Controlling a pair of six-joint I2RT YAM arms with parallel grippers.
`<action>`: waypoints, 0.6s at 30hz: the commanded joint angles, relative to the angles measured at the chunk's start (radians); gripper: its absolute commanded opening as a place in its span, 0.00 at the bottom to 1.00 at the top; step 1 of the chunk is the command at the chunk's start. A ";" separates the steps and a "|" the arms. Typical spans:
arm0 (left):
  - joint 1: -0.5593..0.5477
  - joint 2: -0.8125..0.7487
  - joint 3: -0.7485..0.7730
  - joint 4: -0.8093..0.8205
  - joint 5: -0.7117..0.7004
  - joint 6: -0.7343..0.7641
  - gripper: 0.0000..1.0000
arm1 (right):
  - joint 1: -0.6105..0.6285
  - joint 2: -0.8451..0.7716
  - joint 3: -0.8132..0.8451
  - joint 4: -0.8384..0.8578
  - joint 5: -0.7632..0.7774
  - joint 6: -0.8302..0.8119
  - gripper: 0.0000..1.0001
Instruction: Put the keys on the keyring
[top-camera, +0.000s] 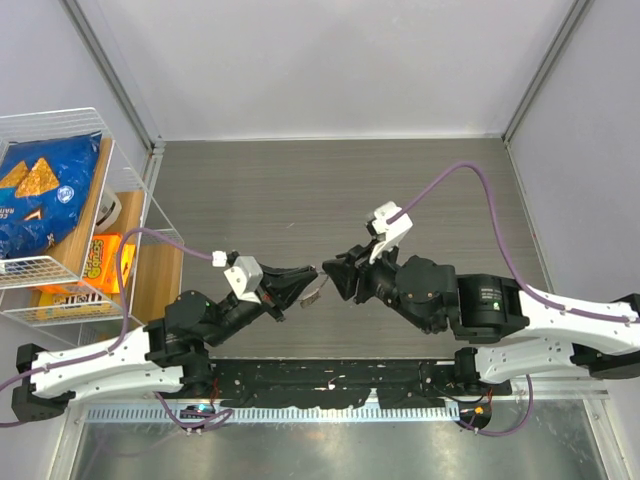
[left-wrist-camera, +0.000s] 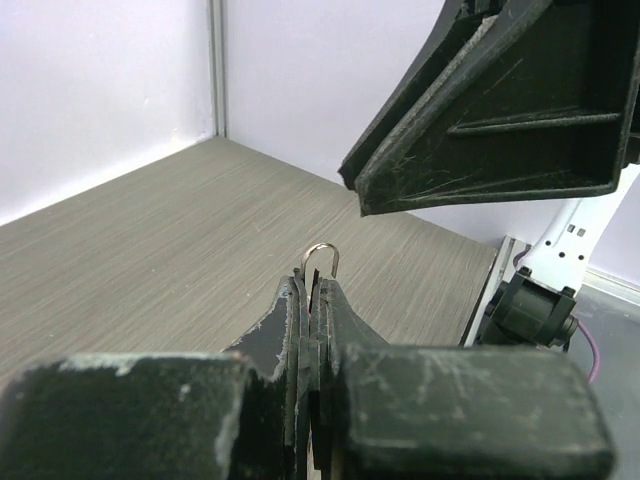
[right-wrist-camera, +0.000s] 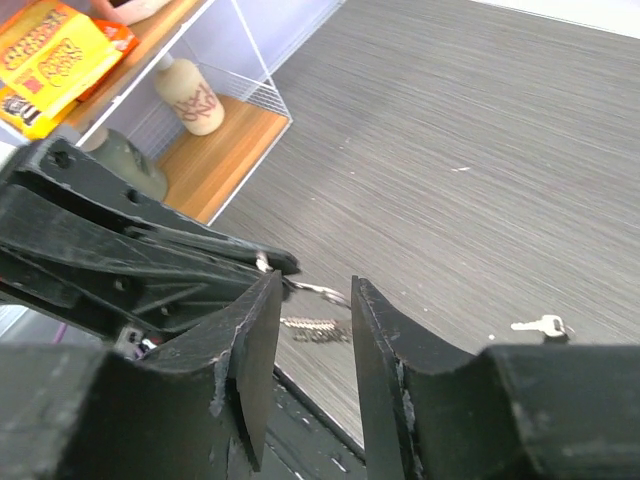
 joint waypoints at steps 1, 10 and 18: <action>0.000 -0.015 0.009 0.014 -0.041 0.004 0.00 | 0.000 -0.078 -0.047 -0.043 0.103 0.037 0.41; 0.000 -0.064 0.020 -0.097 -0.128 -0.013 0.00 | -0.147 -0.161 -0.243 -0.169 0.023 0.146 0.47; -0.001 -0.112 0.006 -0.172 -0.159 -0.039 0.00 | -0.335 -0.089 -0.377 -0.118 -0.100 0.132 0.53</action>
